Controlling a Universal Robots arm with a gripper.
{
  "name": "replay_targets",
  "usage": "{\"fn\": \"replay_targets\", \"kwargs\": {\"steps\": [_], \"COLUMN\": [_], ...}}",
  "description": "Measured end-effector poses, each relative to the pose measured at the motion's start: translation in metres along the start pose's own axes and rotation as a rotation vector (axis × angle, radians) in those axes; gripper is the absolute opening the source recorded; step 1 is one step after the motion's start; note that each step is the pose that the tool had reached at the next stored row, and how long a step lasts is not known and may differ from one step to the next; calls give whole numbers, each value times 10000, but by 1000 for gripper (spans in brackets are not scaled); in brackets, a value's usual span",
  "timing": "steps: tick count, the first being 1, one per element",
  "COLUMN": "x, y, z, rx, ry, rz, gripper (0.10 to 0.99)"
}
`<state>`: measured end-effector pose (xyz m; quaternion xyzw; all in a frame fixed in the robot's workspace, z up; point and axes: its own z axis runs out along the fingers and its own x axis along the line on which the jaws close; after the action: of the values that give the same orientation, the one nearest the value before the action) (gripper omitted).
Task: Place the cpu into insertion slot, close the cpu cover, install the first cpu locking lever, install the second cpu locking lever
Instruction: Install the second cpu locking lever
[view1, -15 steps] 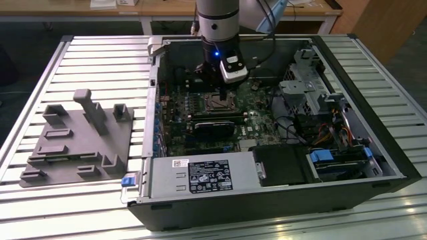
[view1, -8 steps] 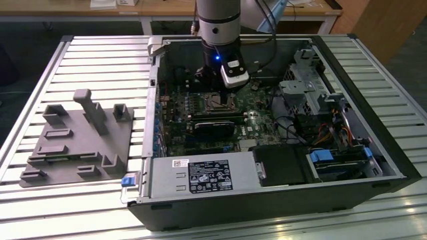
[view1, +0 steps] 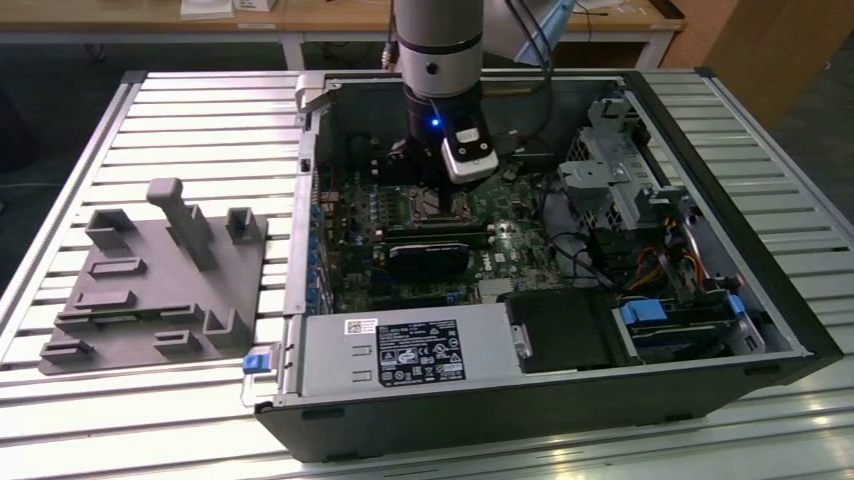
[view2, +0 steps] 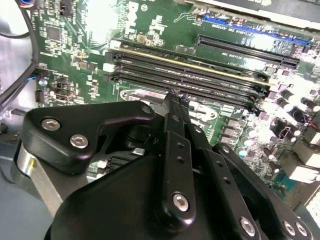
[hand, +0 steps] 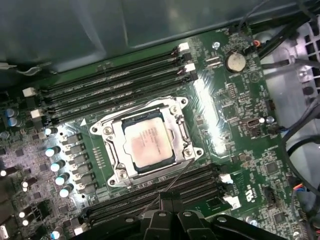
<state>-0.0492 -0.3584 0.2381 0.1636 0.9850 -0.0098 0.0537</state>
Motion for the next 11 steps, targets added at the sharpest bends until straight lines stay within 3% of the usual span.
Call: {"fn": "replay_targets", "kwargs": {"steps": [3,11], "x": [4,6], "y": [-8,-12], "z": [11,14], "rx": [5,-10], "ry": [53,56], "rz": [-135,-172], "gripper": [106,106]}}
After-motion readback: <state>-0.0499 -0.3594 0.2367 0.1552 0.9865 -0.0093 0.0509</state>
